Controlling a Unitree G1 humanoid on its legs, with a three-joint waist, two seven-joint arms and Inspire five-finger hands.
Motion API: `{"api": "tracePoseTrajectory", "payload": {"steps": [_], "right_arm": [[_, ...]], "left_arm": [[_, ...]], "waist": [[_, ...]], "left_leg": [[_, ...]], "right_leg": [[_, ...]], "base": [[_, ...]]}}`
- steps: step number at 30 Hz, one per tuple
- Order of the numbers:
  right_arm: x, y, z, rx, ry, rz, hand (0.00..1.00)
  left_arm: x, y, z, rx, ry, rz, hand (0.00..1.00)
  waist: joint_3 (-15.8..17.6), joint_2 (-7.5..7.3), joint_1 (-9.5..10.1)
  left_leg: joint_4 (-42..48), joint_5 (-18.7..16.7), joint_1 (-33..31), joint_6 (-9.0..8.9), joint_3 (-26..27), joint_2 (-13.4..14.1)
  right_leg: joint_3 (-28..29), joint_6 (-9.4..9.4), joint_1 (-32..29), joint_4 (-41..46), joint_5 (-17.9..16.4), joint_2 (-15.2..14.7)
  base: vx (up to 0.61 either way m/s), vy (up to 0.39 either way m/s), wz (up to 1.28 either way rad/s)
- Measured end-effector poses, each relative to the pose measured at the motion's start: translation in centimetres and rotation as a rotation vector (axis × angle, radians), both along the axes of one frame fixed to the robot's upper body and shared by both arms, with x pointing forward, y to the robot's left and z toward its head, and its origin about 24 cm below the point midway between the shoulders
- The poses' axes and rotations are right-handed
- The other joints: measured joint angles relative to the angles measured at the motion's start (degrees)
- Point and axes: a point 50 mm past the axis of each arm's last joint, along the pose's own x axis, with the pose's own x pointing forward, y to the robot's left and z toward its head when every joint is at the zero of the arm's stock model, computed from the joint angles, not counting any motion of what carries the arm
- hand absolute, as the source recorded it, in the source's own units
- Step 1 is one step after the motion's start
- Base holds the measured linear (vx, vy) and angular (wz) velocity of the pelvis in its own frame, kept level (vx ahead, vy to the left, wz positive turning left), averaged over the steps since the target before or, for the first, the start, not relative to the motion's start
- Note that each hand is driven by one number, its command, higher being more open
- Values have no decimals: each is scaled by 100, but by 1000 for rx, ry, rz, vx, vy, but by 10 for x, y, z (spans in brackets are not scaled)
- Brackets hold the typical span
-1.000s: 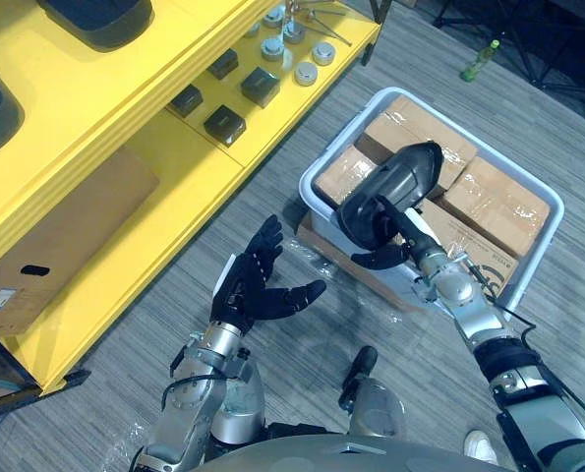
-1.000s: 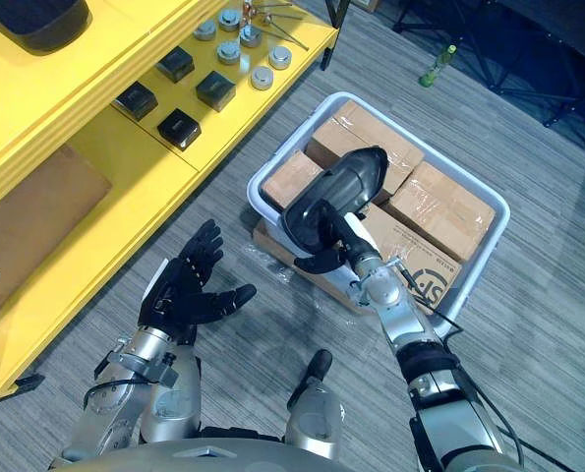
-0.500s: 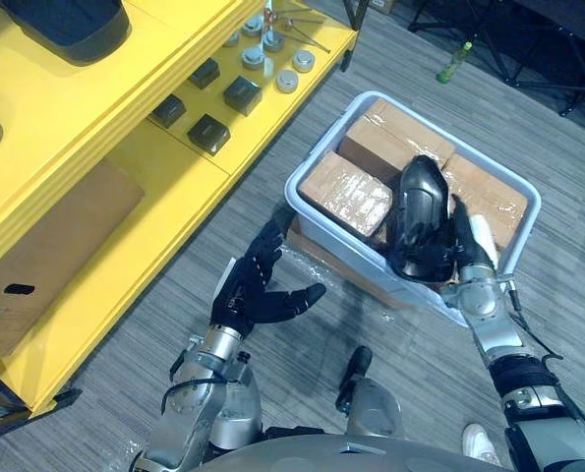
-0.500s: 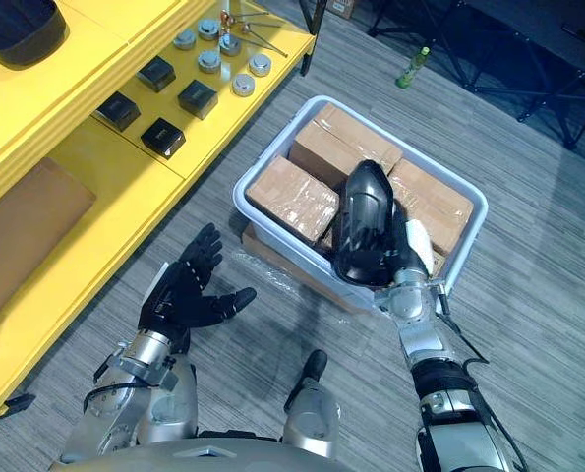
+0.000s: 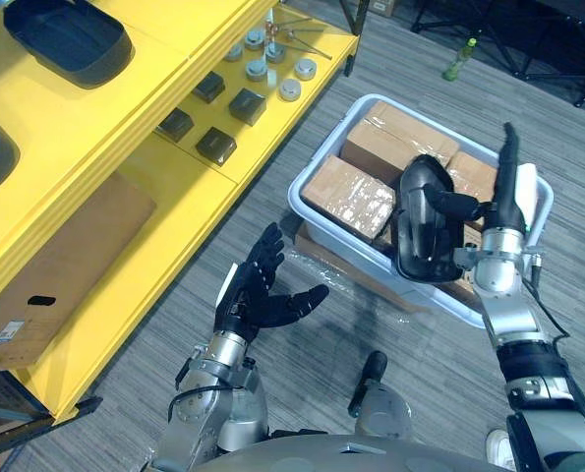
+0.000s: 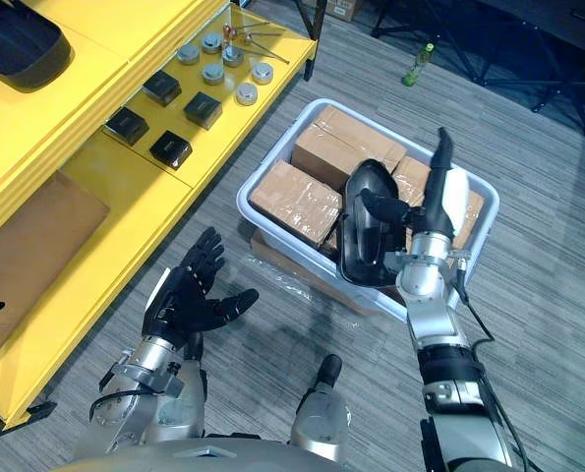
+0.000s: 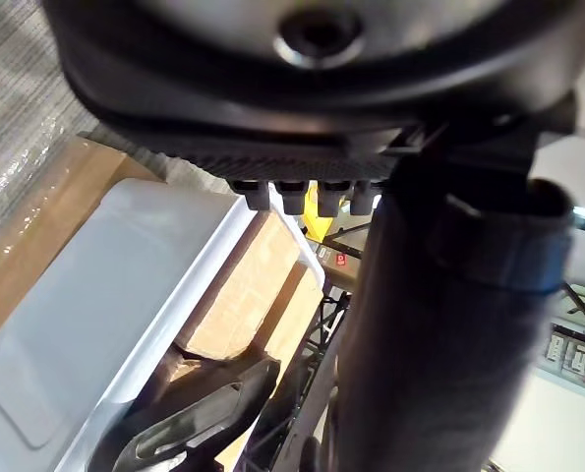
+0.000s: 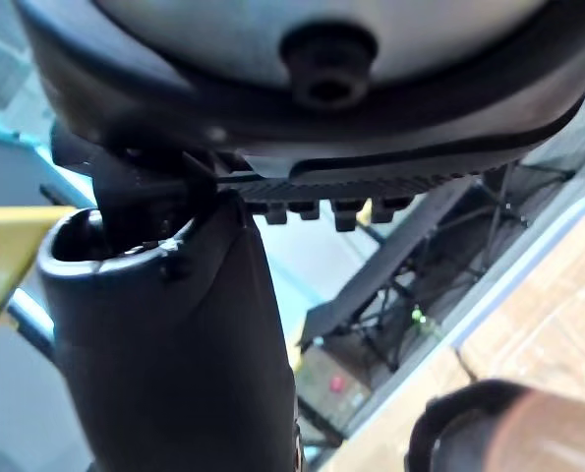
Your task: Walk over and take three plastic housings, then place them on the shelf
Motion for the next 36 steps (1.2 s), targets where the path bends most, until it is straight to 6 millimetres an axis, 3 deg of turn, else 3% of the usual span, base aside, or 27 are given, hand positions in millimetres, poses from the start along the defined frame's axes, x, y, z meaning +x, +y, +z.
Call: {"api": "tracePoseTrajectory", "payload": {"steps": [7,12,17,25,32,33,36], "right_arm": [[-26,-19,-34,83,141,-97,100],[-25,-19,-39,155,190,-54,100],[-20,-16,-43,175,241,-20,100],[20,-10,-30,233,238,-4,100],[53,-20,1,216,241,-4,100],[54,-22,3,219,240,-12,0],[63,-32,24,180,218,-39,0]], "left_arm": [[3,-8,6,-54,-23,-43,100],[12,-22,16,-67,-73,-110,100],[21,-27,23,-91,-86,-134,100],[32,-30,30,-86,-113,-135,100],[40,-28,36,-103,-151,-68,100],[40,-28,36,-107,-147,-65,100],[43,-31,30,-111,-124,-60,100]], "waist": [[1,-2,-278],[7,-12,-393],[26,-16,-391],[336,75,-273],[537,370,-58],[548,391,-43],[597,487,-22]], "left_leg": [[204,-201,75,-44,335,107],[456,-372,-40,-62,460,216],[570,-442,-163,-46,505,216],[1127,-643,-712,19,355,218],[1308,-641,-1048,62,146,192],[1307,-639,-1053,65,140,189],[1303,-597,-1157,101,100,116]], "right_leg": [[362,-32,-155,-5,40,70],[533,-59,-282,-33,92,158],[596,-52,-362,-115,155,160],[577,-34,-597,-117,256,135],[427,-31,-723,-33,270,115],[425,-31,-739,-6,269,110],[388,-28,-840,59,266,41]], "base": [[-5,-8,-27],[-3,-6,-19],[5,9,-5],[-20,24,4],[-27,16,11],[-21,12,7],[-28,18,9]]}}
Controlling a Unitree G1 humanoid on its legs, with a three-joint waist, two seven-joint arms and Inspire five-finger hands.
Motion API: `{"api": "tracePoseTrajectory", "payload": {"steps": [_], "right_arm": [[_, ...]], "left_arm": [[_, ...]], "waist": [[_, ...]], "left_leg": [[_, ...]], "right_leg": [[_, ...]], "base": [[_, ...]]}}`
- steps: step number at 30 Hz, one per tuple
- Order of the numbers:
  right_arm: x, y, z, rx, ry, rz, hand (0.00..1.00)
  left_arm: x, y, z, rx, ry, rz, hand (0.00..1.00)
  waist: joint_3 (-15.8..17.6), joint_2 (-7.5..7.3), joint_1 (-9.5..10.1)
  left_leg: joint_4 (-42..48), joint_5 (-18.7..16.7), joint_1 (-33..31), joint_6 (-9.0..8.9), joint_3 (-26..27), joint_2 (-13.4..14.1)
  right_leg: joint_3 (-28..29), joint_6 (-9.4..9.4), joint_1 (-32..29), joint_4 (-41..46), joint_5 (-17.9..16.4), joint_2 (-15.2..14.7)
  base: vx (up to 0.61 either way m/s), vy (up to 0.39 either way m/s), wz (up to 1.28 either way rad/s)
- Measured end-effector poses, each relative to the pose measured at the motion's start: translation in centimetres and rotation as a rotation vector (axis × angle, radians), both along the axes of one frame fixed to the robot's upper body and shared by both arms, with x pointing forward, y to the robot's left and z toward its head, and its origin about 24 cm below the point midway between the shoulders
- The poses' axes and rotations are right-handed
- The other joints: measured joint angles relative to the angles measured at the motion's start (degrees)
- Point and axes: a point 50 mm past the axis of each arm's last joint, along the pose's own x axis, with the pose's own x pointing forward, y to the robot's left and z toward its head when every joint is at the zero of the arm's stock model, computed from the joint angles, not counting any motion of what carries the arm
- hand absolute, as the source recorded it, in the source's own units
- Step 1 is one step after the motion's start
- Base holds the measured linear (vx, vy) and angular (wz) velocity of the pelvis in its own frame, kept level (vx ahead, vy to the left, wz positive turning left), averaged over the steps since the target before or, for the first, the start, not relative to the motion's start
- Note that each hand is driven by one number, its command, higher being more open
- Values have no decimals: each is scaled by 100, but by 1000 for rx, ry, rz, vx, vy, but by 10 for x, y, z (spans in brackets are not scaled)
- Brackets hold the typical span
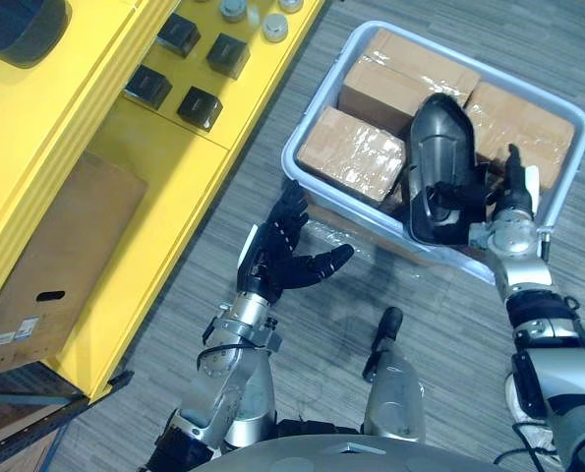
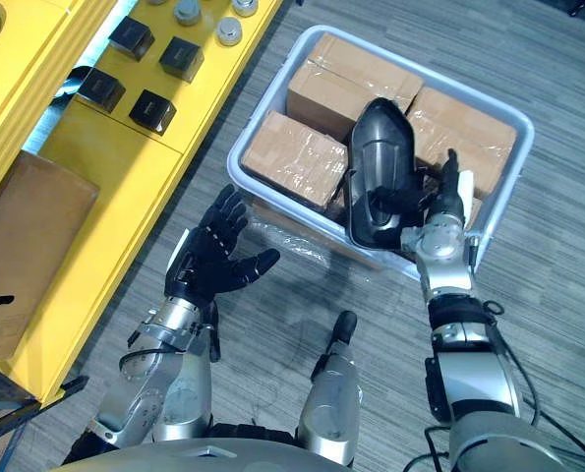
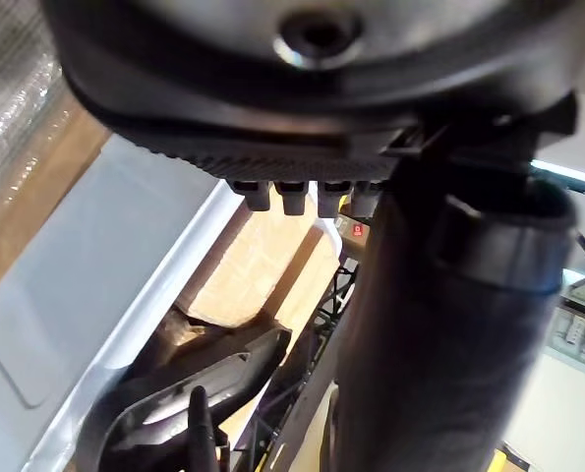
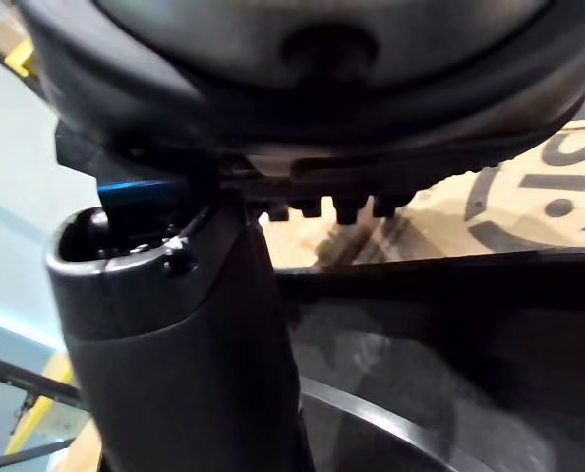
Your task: Walk over and take three plastic housings, then place them on the shelf
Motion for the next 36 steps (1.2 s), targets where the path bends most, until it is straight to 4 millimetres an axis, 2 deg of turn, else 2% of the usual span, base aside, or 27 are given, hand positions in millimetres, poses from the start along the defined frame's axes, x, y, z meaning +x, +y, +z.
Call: {"api": "tracePoseTrajectory", "payload": {"steps": [2,6,9,15,16,22,26,29,32,34,36], "right_arm": [[0,-14,13,-27,-1,-49,0],[-1,-30,15,-33,84,-120,0],[-2,-39,22,-86,122,-169,0],[-8,-45,11,-71,173,-207,0],[-11,-46,4,-53,192,-215,0],[-26,-32,-46,28,282,-218,0],[-29,-13,-57,12,223,-225,0],[-30,6,-53,-39,129,-196,0],[-33,27,-33,-107,-20,-145,0],[-34,47,-16,-204,-152,-82,0],[-35,54,-6,-259,-224,-55,0]], "left_arm": [[3,-4,-2,-2,10,-9,100],[2,-4,-3,-3,17,-4,100],[2,-4,-4,-5,21,6,100],[-2,1,-4,-18,30,16,100],[-2,2,-1,-24,19,17,100],[-13,8,9,-31,-27,-5,100],[-17,10,5,-2,-26,-61,100],[-21,7,2,31,-32,-105,100],[-21,3,2,40,-29,-157,100],[-21,-1,-1,28,3,-209,100],[-19,-5,-2,13,33,-245,100]], "waist": [[43,60,-11],[57,80,-12],[83,150,4],[83,194,39],[80,197,54],[-54,173,81],[-406,108,75],[-765,42,65],[-960,13,33],[-1240,-79,-86],[-1359,-157,-115]], "left_leg": [[12,29,-81,16,-23,-33],[10,57,-64,18,-35,-31],[-41,118,-2,16,-67,-32],[-341,221,431,-17,-76,-35],[-426,245,551,-32,-84,-34],[-762,355,995,-76,-125,-19],[-1110,480,1241,-120,-104,-8],[-1339,547,1390,-146,-36,6],[-1651,620,1752,-172,113,5],[-1843,655,1920,-185,229,-2],[-1912,660,2018,-190,316,1]], "right_leg": [[-19,0,-80,70,0,-40],[-23,-7,-81,126,-10,-46],[-75,-15,-16,142,-21,-46],[-159,-38,334,142,-107,-38],[-182,-41,435,140,-135,-29],[-342,-44,867,30,-218,16],[-387,-41,1021,-122,-214,66],[-390,-36,1089,-258,-206,105],[-363,-36,1232,-296,-206,109],[-329,-35,1260,-353,-206,113],[-272,-31,1278,-380,-203,123]], "base": [[-44,18,10],[-41,-2,1],[-47,-7,5],[-4,-17,4],[23,-31,9],[30,-31,7],[56,-31,2],[73,-25,-7],[62,-11,-15],[60,-3,-22],[33,-4,-18]]}}
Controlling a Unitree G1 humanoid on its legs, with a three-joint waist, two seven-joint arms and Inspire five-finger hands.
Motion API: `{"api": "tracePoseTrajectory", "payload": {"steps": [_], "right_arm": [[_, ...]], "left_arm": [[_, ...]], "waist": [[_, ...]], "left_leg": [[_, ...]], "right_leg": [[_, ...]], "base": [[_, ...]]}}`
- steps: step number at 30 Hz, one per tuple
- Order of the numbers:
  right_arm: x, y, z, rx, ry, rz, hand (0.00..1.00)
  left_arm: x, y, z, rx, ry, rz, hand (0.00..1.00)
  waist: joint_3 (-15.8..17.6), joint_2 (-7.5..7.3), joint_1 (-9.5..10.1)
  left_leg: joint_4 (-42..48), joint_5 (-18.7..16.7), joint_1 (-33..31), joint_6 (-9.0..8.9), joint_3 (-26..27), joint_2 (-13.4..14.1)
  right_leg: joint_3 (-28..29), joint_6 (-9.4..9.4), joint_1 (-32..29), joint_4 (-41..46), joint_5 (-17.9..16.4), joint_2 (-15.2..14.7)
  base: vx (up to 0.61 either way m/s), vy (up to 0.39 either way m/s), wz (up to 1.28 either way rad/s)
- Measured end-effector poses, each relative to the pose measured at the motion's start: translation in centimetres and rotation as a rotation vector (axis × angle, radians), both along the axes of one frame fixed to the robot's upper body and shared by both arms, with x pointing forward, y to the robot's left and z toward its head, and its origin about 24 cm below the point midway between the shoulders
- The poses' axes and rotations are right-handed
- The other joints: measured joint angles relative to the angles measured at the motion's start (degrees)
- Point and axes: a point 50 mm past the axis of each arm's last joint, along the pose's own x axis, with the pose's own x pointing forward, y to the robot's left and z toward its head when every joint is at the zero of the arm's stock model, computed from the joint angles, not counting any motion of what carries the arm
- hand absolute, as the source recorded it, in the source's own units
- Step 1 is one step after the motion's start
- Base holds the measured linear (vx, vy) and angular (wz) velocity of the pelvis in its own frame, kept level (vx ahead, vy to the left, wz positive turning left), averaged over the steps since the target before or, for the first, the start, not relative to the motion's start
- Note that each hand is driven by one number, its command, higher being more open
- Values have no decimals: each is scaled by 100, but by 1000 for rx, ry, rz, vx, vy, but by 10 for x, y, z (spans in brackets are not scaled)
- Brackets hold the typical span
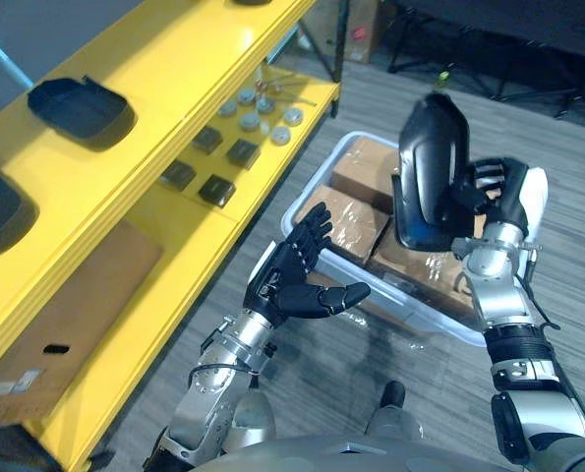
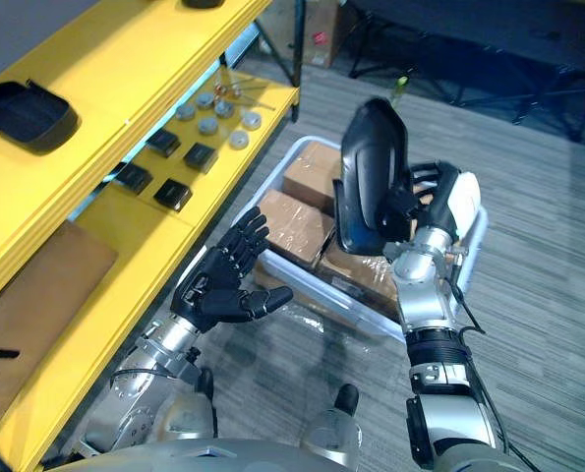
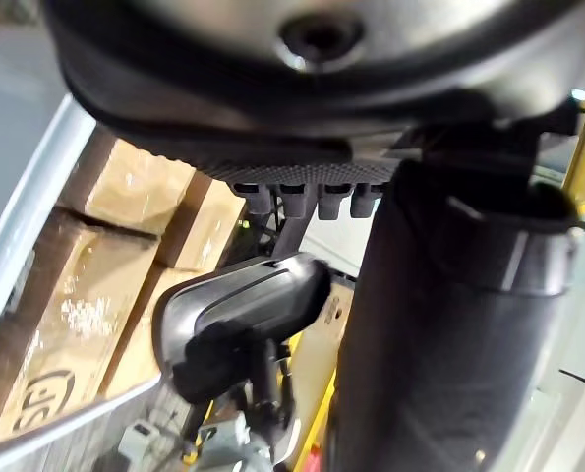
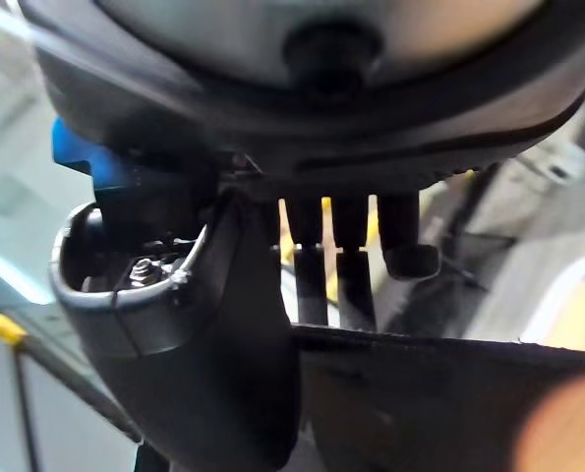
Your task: Walk over and take three plastic housings, then place them on the shelf
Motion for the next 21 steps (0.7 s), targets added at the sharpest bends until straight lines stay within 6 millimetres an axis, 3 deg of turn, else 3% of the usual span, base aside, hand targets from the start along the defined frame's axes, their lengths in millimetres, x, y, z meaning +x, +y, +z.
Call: {"api": "tracePoseTrajectory", "payload": {"steps": [5,13,21], "right_arm": [[-5,16,13,-131,-128,41,0],[-17,45,21,-158,-263,171,0],[-28,82,16,-132,-345,338,0]], "left_arm": [[10,-24,4,-22,92,-107,100],[30,-25,-7,-214,288,-8,100],[48,-20,11,-344,235,26,100]], "waist": [[-282,-272,-173],[-465,-250,-318],[-594,-322,-392]], "left_leg": [[-119,14,238,-7,103,-11],[-302,103,436,-11,209,-12],[-313,103,514,-10,309,-21]], "right_leg": [[52,45,173,-115,36,14],[131,41,208,-123,57,35],[213,52,242,-220,132,43]], "base": [[-5,0,-9],[-22,4,-6],[-24,8,-6]]}}
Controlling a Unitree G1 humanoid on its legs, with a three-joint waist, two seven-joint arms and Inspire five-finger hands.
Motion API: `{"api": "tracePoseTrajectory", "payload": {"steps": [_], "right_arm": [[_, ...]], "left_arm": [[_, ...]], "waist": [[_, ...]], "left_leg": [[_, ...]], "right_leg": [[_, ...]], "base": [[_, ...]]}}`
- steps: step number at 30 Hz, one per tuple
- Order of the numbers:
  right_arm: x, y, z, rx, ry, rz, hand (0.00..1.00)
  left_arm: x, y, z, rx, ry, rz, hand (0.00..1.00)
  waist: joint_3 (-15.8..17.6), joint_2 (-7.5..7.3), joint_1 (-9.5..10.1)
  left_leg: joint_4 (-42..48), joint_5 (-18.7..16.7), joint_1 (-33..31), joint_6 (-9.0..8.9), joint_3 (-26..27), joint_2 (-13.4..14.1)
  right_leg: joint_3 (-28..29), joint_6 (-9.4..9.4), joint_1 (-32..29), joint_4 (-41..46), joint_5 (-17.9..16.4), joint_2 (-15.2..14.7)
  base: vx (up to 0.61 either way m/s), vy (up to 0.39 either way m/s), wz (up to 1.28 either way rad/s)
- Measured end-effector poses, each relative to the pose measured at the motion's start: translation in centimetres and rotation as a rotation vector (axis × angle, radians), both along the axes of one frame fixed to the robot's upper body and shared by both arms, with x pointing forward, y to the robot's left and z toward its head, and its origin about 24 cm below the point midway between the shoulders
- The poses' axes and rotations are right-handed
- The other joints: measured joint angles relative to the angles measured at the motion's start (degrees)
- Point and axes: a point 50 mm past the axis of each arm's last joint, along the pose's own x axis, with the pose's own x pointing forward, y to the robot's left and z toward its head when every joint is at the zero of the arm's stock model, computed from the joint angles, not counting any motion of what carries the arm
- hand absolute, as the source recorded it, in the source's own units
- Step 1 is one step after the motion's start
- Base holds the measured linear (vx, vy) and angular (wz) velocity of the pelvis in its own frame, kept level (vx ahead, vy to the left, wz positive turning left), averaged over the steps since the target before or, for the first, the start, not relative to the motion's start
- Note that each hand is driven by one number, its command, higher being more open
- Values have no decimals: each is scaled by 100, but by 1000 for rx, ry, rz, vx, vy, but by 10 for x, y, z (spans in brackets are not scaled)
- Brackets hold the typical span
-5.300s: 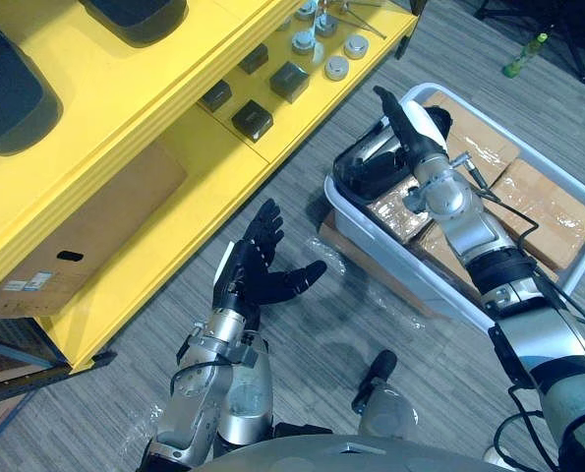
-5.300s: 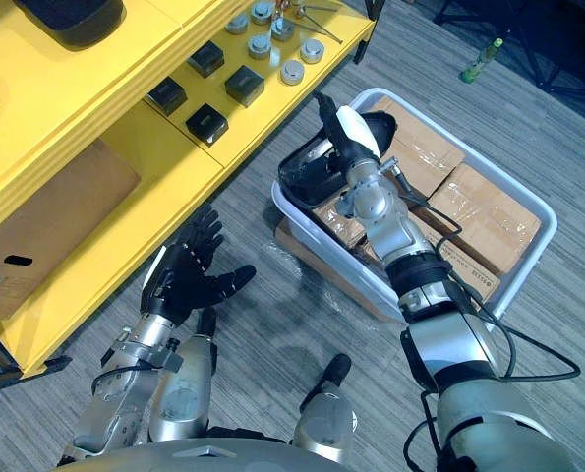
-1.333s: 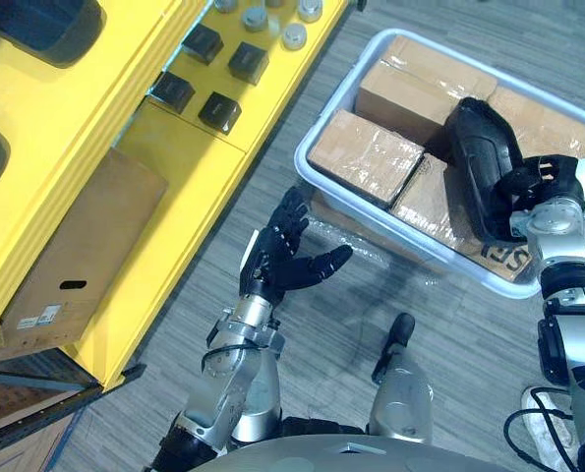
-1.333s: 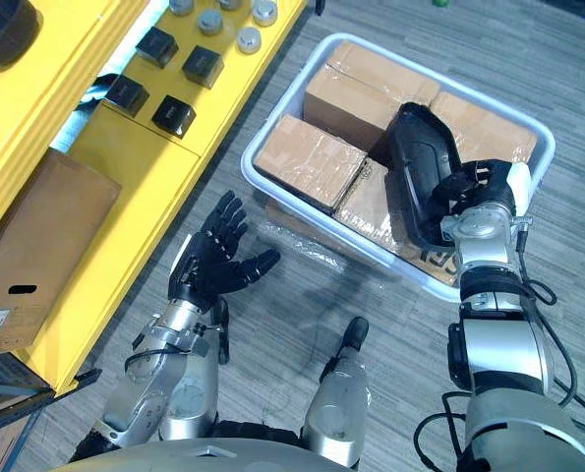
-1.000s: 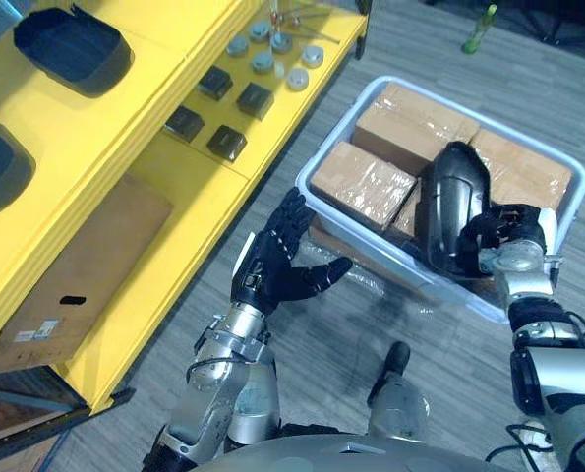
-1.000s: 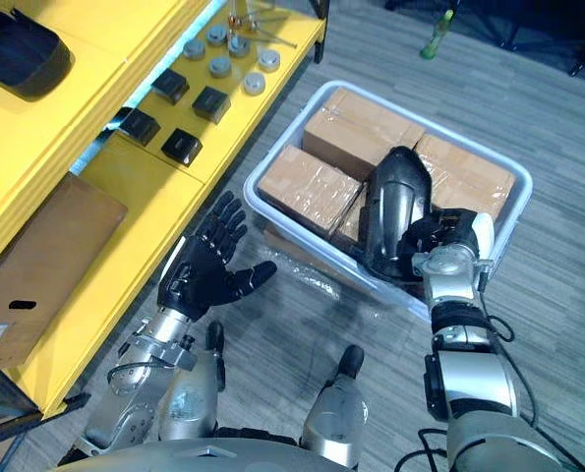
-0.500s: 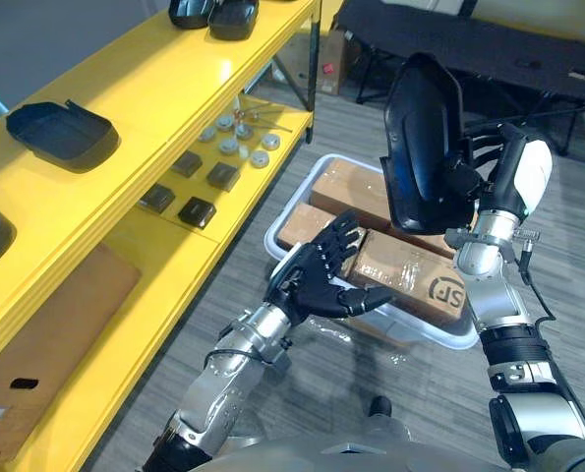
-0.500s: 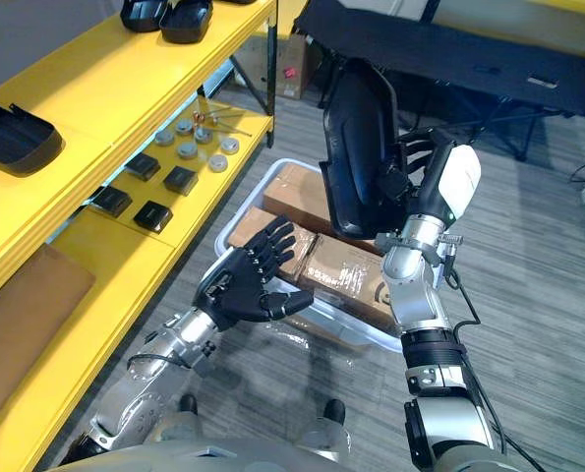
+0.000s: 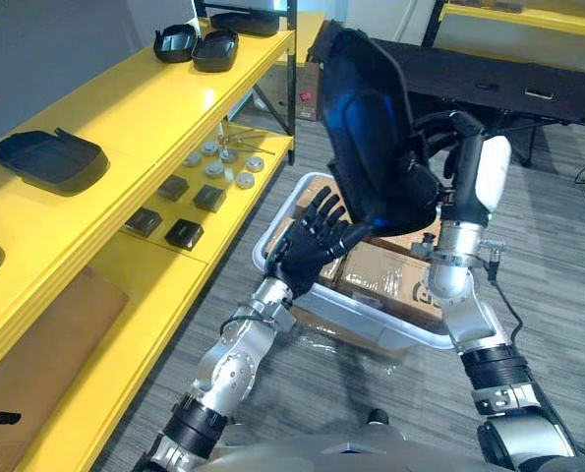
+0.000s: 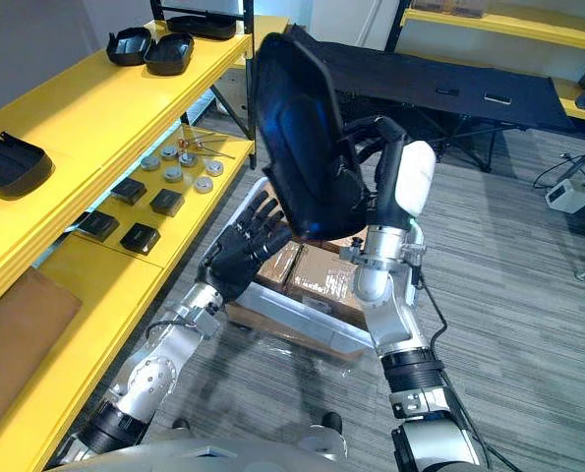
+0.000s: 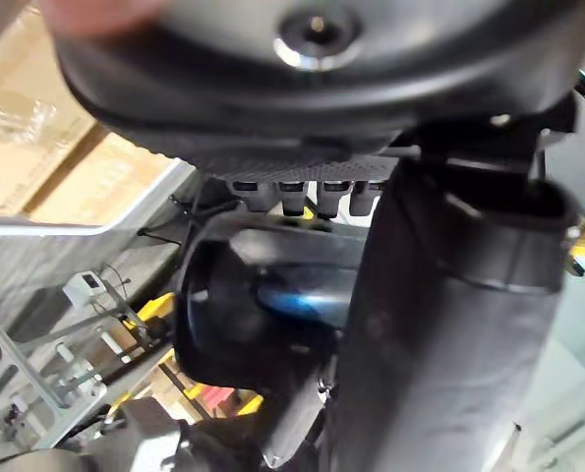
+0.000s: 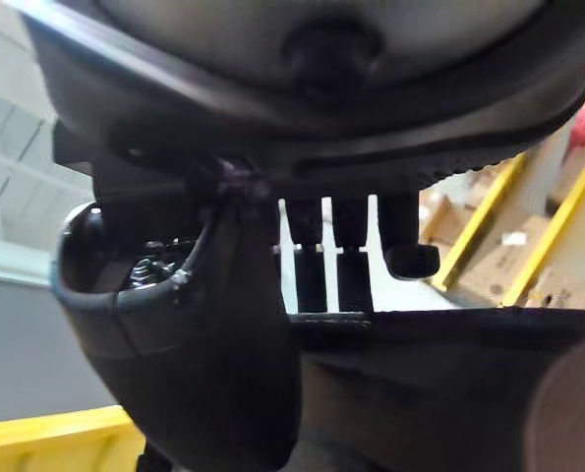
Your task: Walk over and take three plastic housings, then place them on the shelf
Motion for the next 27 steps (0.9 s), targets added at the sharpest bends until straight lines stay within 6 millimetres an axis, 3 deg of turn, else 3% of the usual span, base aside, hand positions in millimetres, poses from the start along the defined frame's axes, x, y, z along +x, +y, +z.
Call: {"api": "tracePoseTrajectory", "payload": {"steps": [9,18,27], "right_arm": [[-3,15,-1,-7,-9,90,0],[-11,44,-9,7,16,229,0],[-14,52,-17,63,57,270,0]], "left_arm": [[6,4,2,-16,25,67,100],[15,10,10,143,-18,247,100],[19,19,16,192,-54,369,100]], "waist": [[-150,-18,-59],[-190,-49,-47],[-327,-120,-55]], "left_leg": [[6,-1,9,1,17,-10],[13,-4,94,3,14,-10],[13,-7,112,1,26,-8]], "right_leg": [[0,1,40,-88,58,3],[-4,-9,128,-97,67,4],[-3,-19,140,-105,76,8]], "base": [[0,0,0],[-7,3,0],[-3,2,0]]}}
